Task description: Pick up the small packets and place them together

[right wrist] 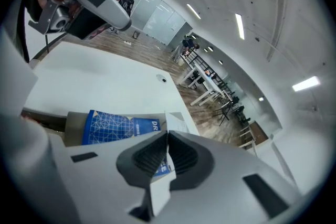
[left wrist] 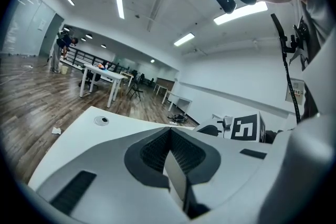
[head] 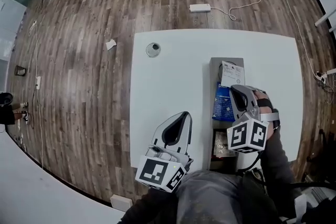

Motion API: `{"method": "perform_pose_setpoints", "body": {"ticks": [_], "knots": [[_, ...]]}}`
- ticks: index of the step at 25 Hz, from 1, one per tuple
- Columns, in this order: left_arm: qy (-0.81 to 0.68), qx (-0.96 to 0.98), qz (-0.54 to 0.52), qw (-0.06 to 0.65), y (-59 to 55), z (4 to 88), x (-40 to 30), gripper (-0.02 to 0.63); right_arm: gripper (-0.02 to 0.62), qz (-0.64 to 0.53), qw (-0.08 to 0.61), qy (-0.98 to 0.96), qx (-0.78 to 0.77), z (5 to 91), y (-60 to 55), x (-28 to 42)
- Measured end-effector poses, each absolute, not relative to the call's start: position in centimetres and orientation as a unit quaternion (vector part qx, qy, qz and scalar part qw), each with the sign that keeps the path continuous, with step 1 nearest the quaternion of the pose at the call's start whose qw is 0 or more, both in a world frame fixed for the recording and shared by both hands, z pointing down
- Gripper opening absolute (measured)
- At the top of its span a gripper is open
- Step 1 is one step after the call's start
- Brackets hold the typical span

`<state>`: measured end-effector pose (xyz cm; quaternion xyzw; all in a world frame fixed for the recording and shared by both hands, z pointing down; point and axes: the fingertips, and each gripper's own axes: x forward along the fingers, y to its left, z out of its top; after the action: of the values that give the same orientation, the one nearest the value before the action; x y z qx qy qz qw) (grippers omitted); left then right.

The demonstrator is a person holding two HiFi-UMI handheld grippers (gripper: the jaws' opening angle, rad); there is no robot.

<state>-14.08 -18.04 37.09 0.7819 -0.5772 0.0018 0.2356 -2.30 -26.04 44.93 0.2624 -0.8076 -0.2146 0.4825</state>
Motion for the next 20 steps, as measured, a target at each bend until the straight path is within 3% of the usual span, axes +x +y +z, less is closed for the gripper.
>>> {"method": "perform_pose_setpoints", "body": {"ticks": [3, 7, 20], "knots": [[-0.574, 0.784, -0.001, 0.238, -18.3, 36.9, -14.0, 0.003, 0.012, -0.176, 0.481, -0.826, 0.236, 45.7, -25.1, -2.8], [-0.571, 0.786, -0.002, 0.238, -18.0, 36.7, -14.0, 0.003, 0.097, -0.144, 0.484, -0.837, 0.212, 46.5, -23.8, -3.1], [-0.53, 0.825, -0.024, 0.192, -15.6, 32.8, -12.4, 0.003, 0.098, -0.161, 0.468, -0.817, 0.296, 41.3, -20.9, -0.7]]}}
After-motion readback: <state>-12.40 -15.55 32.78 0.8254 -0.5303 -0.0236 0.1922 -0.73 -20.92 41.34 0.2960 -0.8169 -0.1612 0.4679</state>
